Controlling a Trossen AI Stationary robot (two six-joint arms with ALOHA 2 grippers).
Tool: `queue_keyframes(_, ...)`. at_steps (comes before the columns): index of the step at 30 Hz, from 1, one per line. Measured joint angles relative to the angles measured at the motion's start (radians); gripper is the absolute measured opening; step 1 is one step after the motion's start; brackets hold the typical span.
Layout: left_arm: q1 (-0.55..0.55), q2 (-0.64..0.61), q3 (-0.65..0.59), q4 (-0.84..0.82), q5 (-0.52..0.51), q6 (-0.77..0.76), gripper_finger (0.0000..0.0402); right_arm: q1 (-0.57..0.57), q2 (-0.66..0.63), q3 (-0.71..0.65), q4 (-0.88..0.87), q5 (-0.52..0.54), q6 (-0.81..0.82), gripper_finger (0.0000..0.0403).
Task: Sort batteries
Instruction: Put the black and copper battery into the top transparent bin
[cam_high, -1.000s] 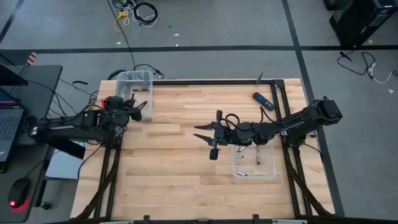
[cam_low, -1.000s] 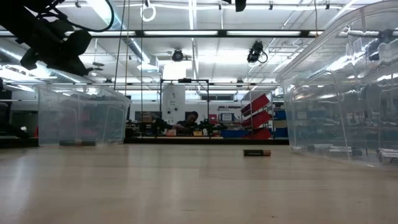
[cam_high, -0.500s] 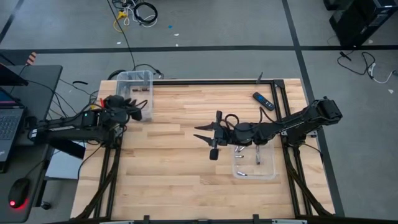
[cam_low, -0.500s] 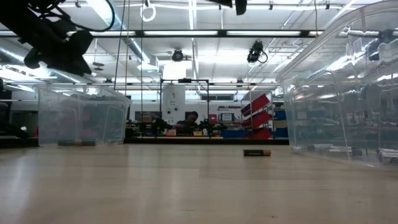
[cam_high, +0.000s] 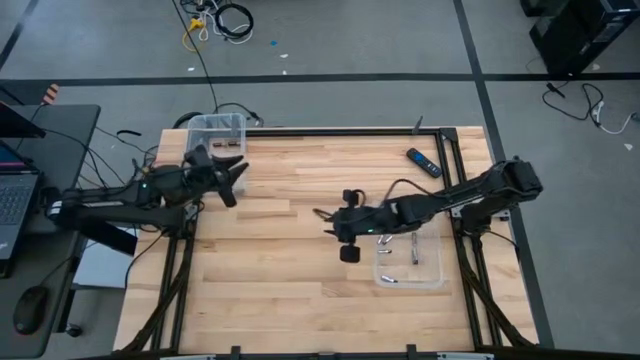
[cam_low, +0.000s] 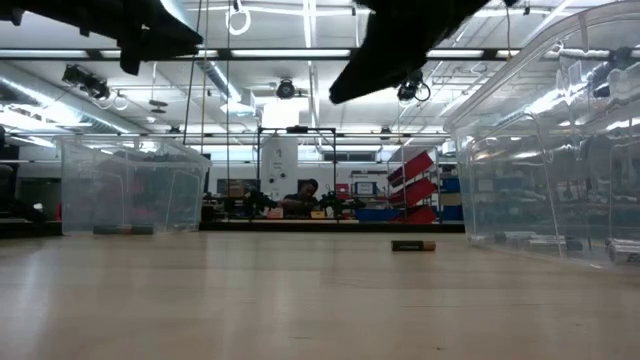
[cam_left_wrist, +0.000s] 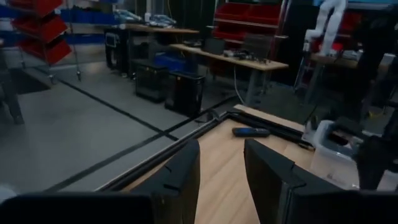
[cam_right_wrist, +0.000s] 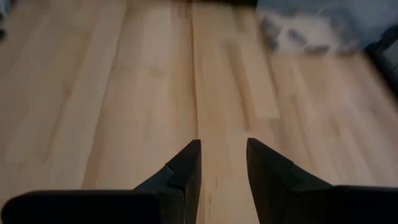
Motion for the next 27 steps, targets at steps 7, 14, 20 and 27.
queue_keyframes(7,-0.006,0.082,-0.002,0.026,0.006,0.010,0.0122,-0.015,0.215,0.280,-0.398,-0.059,0.004,0.0117)
queue_keyframes(14,-0.006,0.097,-0.002,0.023,0.019,0.038,0.0122,-0.016,0.395,0.436,-0.672,-0.158,0.007,0.0117)
queue_keyframes(20,-0.007,0.094,-0.002,-0.007,0.027,0.047,0.0122,-0.014,0.448,0.437,-0.788,-0.222,0.004,0.0117)
queue_keyframes(27,-0.007,0.095,-0.002,-0.034,0.027,0.040,0.0122,-0.023,0.448,0.433,-0.792,-0.152,0.040,0.0124)
